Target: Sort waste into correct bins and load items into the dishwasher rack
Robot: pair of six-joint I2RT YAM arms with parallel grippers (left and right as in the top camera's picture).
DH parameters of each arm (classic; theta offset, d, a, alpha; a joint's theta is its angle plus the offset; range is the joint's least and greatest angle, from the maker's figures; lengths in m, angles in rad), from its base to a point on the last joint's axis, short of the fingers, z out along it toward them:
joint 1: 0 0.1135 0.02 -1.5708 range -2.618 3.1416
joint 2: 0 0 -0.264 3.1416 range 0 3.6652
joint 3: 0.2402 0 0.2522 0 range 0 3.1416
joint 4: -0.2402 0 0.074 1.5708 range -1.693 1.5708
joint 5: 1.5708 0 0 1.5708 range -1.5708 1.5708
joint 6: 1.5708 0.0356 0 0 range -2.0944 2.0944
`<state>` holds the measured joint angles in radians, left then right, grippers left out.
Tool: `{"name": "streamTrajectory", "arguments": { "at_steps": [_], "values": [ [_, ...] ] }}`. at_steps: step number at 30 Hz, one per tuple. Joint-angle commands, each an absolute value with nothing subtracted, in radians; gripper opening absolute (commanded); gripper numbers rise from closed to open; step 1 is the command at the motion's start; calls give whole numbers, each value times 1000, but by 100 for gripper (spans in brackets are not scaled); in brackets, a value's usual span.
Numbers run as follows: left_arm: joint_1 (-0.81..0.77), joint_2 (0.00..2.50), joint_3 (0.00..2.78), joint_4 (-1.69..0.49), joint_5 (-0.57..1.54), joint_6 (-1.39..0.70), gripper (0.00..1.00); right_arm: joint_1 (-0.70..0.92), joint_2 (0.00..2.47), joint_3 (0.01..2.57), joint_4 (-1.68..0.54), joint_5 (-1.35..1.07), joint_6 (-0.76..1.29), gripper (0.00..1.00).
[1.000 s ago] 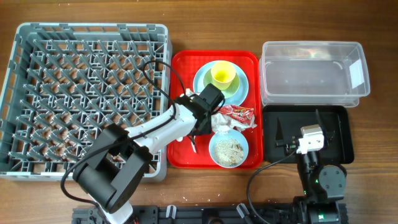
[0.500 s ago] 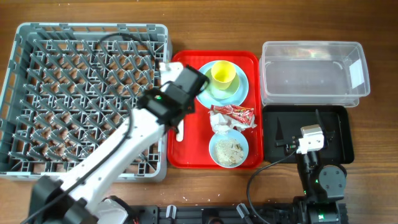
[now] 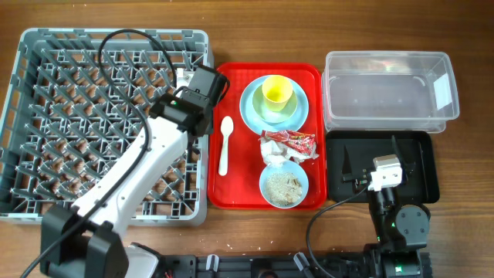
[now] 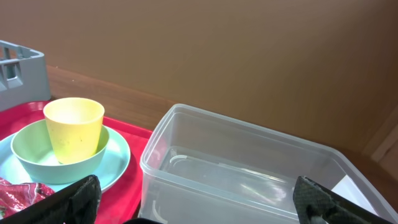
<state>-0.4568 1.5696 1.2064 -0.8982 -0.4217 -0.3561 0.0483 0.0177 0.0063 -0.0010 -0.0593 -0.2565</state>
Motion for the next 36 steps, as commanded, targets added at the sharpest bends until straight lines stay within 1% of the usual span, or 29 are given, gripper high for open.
{"name": "streamTrajectory", "arguments": {
  "at_steps": [1,8,14,16,17,20,22,24,27,28,29,30,33,35,36],
  "values": [
    [-453,1612,1208,-900,-421,-343,4,49,14,5,2,-54,-262,100],
    [-453,1673,1208,-912,-420,-344,4,49,14,5,2,-54,-262,100],
    [-453,1684,1208,-910,-421,-344,7,49,14,5,2,-54,-262,100],
    [-453,1684,1208,-910,-421,-344,16,49,14,5,2,-54,-262,100],
    [-453,1684,1208,-910,-422,-344,27,49,14,5,2,-54,-262,100],
    [-453,1684,1208,-915,-490,-344,36,49,14,5,2,-54,-262,100],
    [-453,1674,1218,-927,-552,-344,38,49,14,5,2,-54,-262,100],
    [-459,1644,1286,-961,-527,-348,38,49,14,5,2,-54,-262,100],
    [-516,1567,1420,-990,-273,-353,39,49,14,5,2,-54,-262,100],
    [-548,1541,1423,-987,-237,-393,38,49,14,5,2,-54,-262,100],
    [-572,1537,1423,-1002,-236,-435,38,49,14,5,2,-54,-262,100],
    [-613,1544,1417,-1027,-236,-490,31,49,14,5,2,-54,-262,100],
    [-680,1567,1343,-1002,-244,-594,25,49,14,5,2,-54,-262,100],
    [-698,1597,1268,-968,-297,-691,25,49,14,5,2,-54,-262,99],
    [-698,1618,1230,-947,-307,-724,29,49,14,5,2,-54,-262,100]
  ]
}}
